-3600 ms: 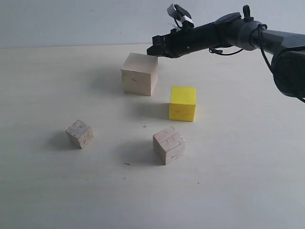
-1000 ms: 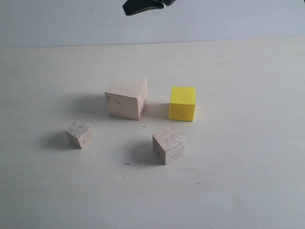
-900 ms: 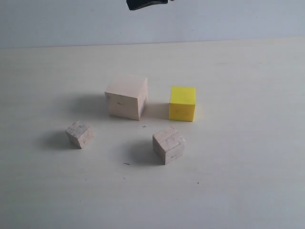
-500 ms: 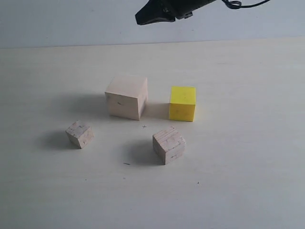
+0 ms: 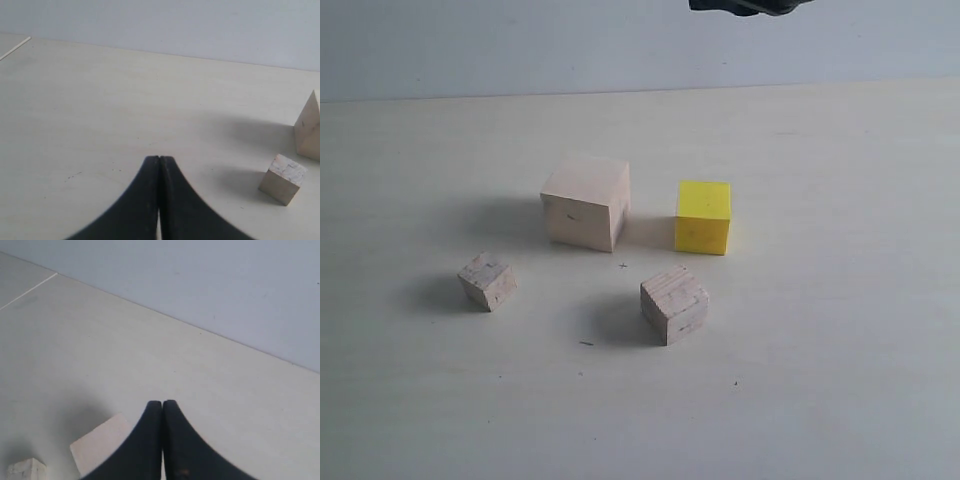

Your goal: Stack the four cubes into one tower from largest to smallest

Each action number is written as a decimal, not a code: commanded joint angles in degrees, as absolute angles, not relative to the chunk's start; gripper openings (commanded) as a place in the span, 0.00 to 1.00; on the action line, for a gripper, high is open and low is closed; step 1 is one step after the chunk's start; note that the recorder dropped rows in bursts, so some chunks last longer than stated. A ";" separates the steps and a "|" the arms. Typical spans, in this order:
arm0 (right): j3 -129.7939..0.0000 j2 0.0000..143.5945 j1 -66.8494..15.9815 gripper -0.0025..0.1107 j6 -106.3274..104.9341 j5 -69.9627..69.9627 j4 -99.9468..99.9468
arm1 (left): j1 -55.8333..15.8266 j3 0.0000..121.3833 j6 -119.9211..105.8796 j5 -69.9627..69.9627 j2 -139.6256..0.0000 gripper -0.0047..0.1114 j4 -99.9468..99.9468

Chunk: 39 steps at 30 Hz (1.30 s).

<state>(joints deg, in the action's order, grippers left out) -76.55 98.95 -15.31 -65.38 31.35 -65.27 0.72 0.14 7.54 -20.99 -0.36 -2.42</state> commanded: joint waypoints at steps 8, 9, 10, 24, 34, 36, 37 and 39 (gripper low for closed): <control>-76.39 98.34 -15.33 0.02 -66.53 31.48 -71.50 | 0.58 0.00 7.45 -20.37 0.00 0.04 -2.20; -76.39 98.34 -15.33 0.02 -66.53 31.48 -72.17 | 0.58 0.00 7.45 -20.37 0.00 0.04 -2.20; -76.39 98.34 -15.33 0.02 -66.53 31.58 -72.60 | 0.58 0.00 7.45 -20.37 0.00 0.04 -2.20; -76.39 97.89 -15.33 0.02 -66.43 34.52 -74.76 | 0.58 0.00 7.45 -20.37 0.00 0.04 -2.20; -76.39 96.21 -15.33 0.02 -66.23 36.33 -75.01 | 0.58 0.00 7.21 -0.72 0.00 0.04 -7.09; -76.39 95.75 -15.33 0.02 -66.23 36.33 -75.31 | 0.58 0.00 7.21 7.08 0.00 0.04 -7.09; -76.39 95.64 -15.33 0.02 -66.23 36.33 -75.47 | 0.58 0.00 7.21 8.91 0.00 0.04 -7.09; -76.39 95.41 -15.33 0.02 -66.23 36.69 -75.62 | 0.58 0.00 7.21 11.24 0.00 0.04 -7.09</control>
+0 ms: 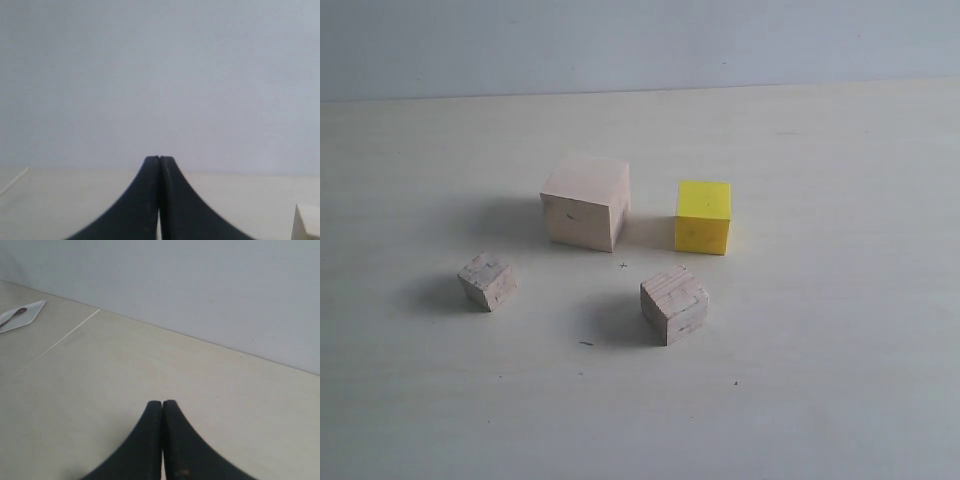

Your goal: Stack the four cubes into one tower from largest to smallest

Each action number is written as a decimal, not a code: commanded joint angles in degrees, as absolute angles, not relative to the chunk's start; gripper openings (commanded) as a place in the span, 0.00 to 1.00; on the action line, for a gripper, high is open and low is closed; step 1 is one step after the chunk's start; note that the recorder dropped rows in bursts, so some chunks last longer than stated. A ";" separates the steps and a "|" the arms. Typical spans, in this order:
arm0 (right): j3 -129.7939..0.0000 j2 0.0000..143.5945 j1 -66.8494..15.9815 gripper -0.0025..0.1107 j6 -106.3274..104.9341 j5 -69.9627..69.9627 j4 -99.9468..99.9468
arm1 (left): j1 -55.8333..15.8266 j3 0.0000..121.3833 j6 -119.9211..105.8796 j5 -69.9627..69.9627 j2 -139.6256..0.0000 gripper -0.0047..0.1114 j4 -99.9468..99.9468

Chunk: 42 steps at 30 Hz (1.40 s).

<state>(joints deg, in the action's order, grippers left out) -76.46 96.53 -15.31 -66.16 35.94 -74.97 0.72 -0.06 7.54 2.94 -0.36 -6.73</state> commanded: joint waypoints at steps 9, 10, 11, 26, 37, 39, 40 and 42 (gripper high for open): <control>-76.39 95.18 -15.33 0.02 -66.23 42.02 -76.08 | 0.58 2.38 5.74 13.57 0.00 0.04 -7.49; -76.39 95.18 -15.33 0.02 -66.23 42.52 -76.08 | 0.58 5.61 6.16 9.67 -0.23 0.04 -7.49; -76.39 95.18 -15.33 0.02 -66.23 42.94 -76.08 | 0.58 8.31 6.16 6.48 -1.65 0.04 -7.49; -76.39 95.15 -15.33 0.02 -55.80 43.57 -66.25 | -1.98 38.10 10.94 -21.75 -55.05 0.04 1.28; -76.39 95.15 -15.33 0.02 -34.97 43.94 -36.10 | -12.71 50.29 -1.79 -24.10 -72.12 0.04 10.49; -76.39 95.15 -15.33 0.02 -32.28 44.90 -32.45 | -12.71 51.15 -1.79 -21.38 -72.58 0.04 10.95; -76.39 95.15 -15.33 0.02 -31.64 45.56 -31.57 | -12.71 51.31 -1.56 -19.54 -72.58 0.04 11.37; -76.39 95.15 -15.33 0.02 -31.45 46.98 -30.89 | -12.71 51.29 -1.07 -16.70 -72.58 0.04 13.39</control>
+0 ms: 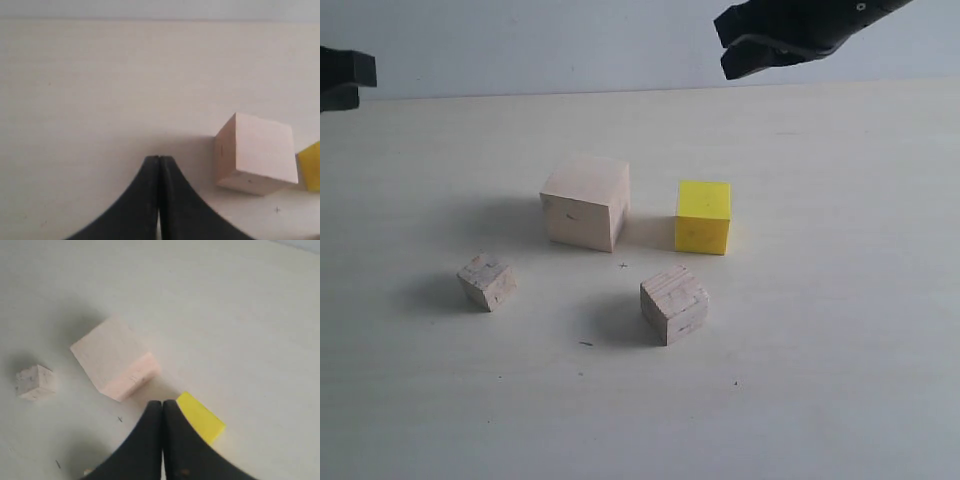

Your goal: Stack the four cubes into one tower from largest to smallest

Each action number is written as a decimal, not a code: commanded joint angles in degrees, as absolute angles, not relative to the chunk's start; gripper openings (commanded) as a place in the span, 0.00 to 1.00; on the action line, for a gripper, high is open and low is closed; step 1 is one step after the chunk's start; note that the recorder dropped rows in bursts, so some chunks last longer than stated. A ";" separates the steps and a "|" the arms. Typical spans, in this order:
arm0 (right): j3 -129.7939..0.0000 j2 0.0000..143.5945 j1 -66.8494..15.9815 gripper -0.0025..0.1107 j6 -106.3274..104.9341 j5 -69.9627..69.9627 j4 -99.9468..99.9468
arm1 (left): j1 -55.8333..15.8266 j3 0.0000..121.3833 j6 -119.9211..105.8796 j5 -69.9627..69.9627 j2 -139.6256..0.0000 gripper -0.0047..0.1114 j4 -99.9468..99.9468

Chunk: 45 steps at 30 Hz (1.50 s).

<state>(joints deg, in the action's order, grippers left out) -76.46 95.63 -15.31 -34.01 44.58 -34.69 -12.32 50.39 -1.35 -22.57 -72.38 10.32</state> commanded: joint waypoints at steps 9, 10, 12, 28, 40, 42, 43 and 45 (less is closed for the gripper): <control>-76.39 95.15 -15.33 0.02 -28.73 48.78 -31.11 | -12.71 54.37 -5.62 -17.95 -78.22 0.04 21.56; -76.39 95.15 -15.33 0.02 -28.24 48.90 -31.11 | -12.71 55.46 -6.54 -19.44 -79.96 0.04 21.96; -76.39 95.15 -15.33 0.02 -28.01 49.91 -31.11 | -12.71 57.90 -8.34 -22.34 -83.46 0.04 22.90; -76.39 95.65 -15.33 0.02 -15.01 59.85 -23.33 | -12.71 77.68 -22.44 -37.81 -110.97 0.04 32.34; -76.39 95.65 -15.33 0.02 -15.01 60.00 -23.49 | -16.08 80.59 -27.09 -40.10 -118.63 0.04 37.83; -76.39 95.65 -15.33 0.02 -15.01 59.89 -23.49 | -16.75 80.59 -27.05 -39.99 -118.87 0.04 37.69; -76.39 95.65 -15.33 0.02 -15.01 59.89 -23.49 | -17.01 80.59 -27.05 -40.10 -118.87 0.04 37.69; -76.39 95.65 -15.33 0.02 -15.01 59.89 -23.49 | -17.27 80.59 -27.05 -40.44 -118.87 0.04 37.69</control>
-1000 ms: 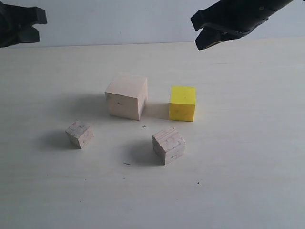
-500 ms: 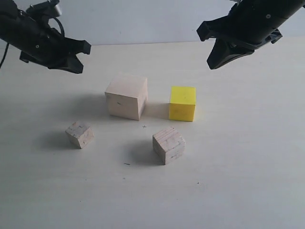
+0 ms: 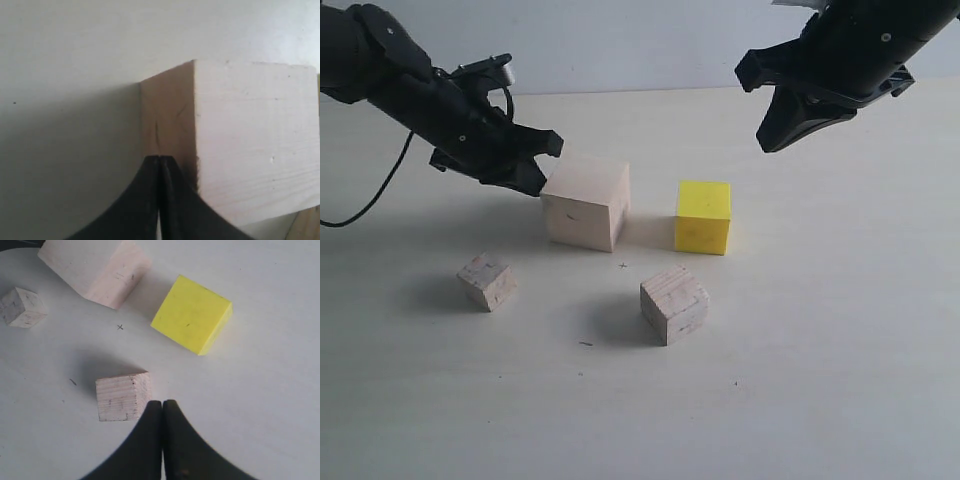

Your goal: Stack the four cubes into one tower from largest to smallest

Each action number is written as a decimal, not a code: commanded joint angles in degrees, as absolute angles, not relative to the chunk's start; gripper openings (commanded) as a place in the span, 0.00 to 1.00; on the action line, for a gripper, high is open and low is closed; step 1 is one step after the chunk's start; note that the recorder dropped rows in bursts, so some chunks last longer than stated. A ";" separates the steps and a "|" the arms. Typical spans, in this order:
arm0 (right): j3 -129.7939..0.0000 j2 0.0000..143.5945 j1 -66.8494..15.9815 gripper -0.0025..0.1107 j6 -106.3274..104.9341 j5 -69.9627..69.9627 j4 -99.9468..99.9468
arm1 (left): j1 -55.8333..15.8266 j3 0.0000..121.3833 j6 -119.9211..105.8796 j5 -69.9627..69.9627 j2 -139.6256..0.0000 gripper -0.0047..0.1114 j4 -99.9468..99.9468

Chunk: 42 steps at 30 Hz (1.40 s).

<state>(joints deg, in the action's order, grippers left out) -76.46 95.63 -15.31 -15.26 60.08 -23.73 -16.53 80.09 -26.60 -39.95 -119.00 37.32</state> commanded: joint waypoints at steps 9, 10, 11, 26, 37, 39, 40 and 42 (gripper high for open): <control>-76.39 95.65 -15.33 0.02 -15.01 59.89 -23.35 | -17.27 80.59 -26.80 -45.16 -118.87 0.04 37.59; -76.39 95.65 -15.33 0.02 -15.16 59.78 -23.33 | -17.27 80.59 -26.69 -45.62 -118.87 0.04 37.69; -76.39 95.65 -15.33 0.02 -15.16 59.78 -23.33 | -17.27 80.59 -26.58 -46.04 -118.87 0.04 37.81; -76.39 95.92 -15.33 0.02 -16.00 54.85 -22.88 | -15.78 80.59 -21.66 -46.40 -114.02 0.04 29.81; -76.39 103.52 -15.33 0.15 -32.43 52.55 -27.16 | -14.95 80.59 -20.49 -52.31 -102.67 0.04 30.54; -76.39 105.74 -15.33 0.25 -34.39 52.51 -28.30 | -14.95 80.59 -20.49 -53.49 -101.15 0.04 30.63; -76.39 106.81 -15.33 0.33 -35.67 52.04 -28.69 | -14.95 80.59 -20.49 -54.10 -100.32 0.04 30.79; -76.39 108.56 -15.33 0.47 -37.89 50.99 -28.82 | -14.95 80.59 -20.22 -55.16 -98.75 0.04 30.89</control>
